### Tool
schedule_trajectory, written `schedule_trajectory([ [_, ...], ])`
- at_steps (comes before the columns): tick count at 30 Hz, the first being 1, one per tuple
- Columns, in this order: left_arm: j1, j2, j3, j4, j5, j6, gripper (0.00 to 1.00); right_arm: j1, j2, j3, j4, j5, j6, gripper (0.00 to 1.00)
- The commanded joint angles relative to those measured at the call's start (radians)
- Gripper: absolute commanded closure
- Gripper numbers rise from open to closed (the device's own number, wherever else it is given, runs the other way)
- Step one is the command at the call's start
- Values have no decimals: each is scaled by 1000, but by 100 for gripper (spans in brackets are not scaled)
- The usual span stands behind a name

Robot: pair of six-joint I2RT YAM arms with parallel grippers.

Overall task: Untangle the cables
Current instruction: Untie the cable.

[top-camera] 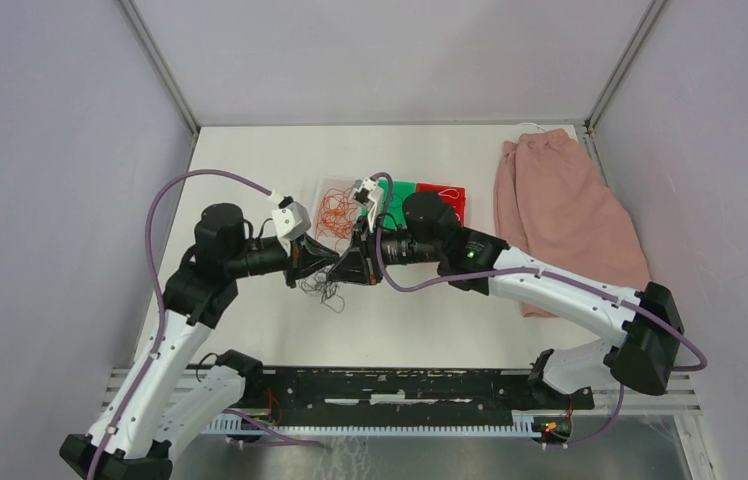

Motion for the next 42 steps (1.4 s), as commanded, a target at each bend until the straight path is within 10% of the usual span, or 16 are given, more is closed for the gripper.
schedule_trajectory([
  [1,2,-11,61,28,23,87,97,6,-25,-9,116,-19,52,78],
  [8,2,-3,124,27,41,54,97,6,-7,-80,337,-47,177,50],
  [42,2,125,542,131,-38,-12,97,21,-5,-277,353,12,164,67],
])
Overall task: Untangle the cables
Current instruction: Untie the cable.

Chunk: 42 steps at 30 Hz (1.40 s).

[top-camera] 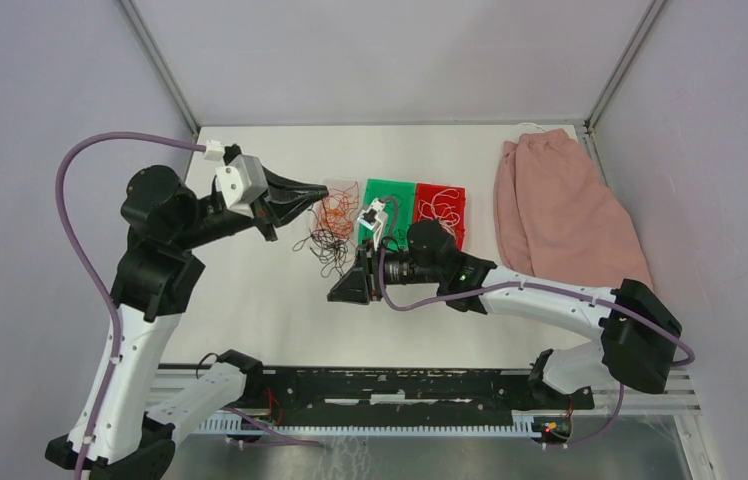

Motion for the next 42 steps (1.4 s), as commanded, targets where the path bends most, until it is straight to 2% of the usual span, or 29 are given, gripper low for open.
schedule_trajectory([
  [1,2,11,88,60,-23,5,97,3,-16,-16,-24,15,-44,67],
  [7,2,26,159,70,-65,52,97,3,-24,-47,-90,49,-71,70],
  [13,2,24,193,47,-139,182,97,3,-57,-93,-154,79,-92,71],
  [18,2,15,192,21,-137,228,97,3,-98,-105,-214,101,-114,67],
  [25,2,11,188,-57,-45,242,97,-19,-216,23,-415,168,-226,53],
  [31,2,11,189,-141,18,277,97,-109,-307,176,-579,202,-343,41],
  [38,2,25,186,-236,154,283,97,-182,-331,287,-595,205,-398,27],
  [42,2,40,184,-249,208,231,97,-185,-291,333,-532,170,-393,21],
])
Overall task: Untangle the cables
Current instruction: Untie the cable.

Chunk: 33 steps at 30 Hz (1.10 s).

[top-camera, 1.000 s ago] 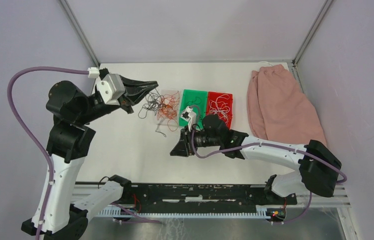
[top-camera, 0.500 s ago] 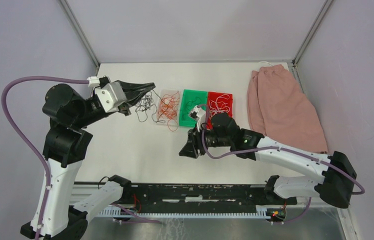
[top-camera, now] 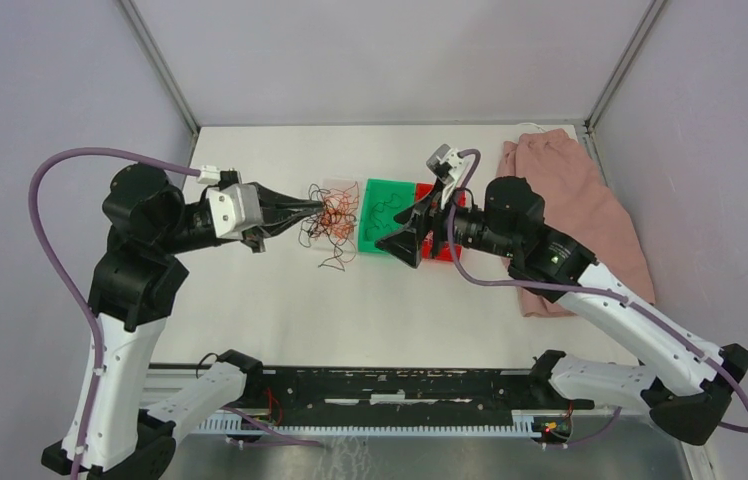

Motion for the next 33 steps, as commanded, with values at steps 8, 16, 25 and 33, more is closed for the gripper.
schedule_trajectory([
  [8,2,16,-27,-30,153,-45,97,38,164,74,366,-207,65,12],
  [16,2,-14,-109,-8,183,-93,97,122,222,67,494,-247,78,19],
  [25,2,-44,-181,114,231,-254,97,135,288,79,525,-208,63,30],
  [33,2,-44,-170,197,254,-374,97,153,347,80,558,-202,78,37],
])
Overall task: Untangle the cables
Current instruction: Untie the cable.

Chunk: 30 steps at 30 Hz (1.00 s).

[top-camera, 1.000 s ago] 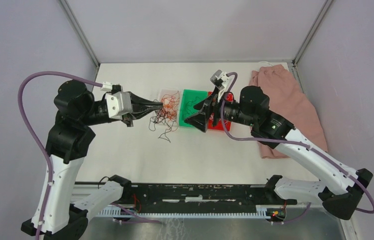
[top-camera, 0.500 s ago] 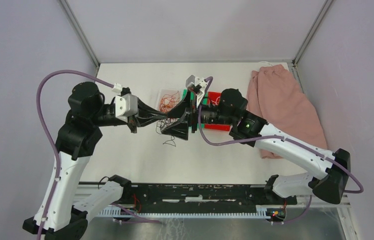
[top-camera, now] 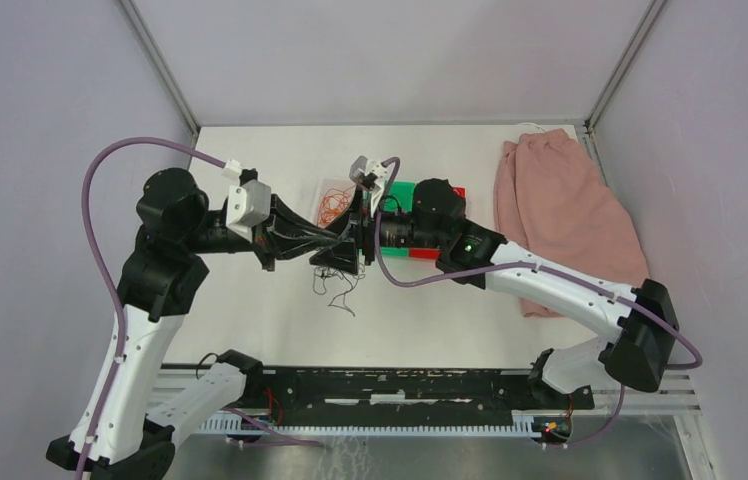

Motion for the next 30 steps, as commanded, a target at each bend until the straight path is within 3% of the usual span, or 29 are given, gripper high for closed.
schedule_trajectory([
  [1,1,-10,19,139,52,-162,97,14,25,44,94,6,23,38],
  [10,0,-6,73,250,83,-345,97,16,151,12,145,8,112,41],
  [21,0,24,216,271,97,-390,97,17,239,-56,117,95,124,46],
  [30,0,25,234,272,87,-385,97,17,199,-158,117,137,133,51],
])
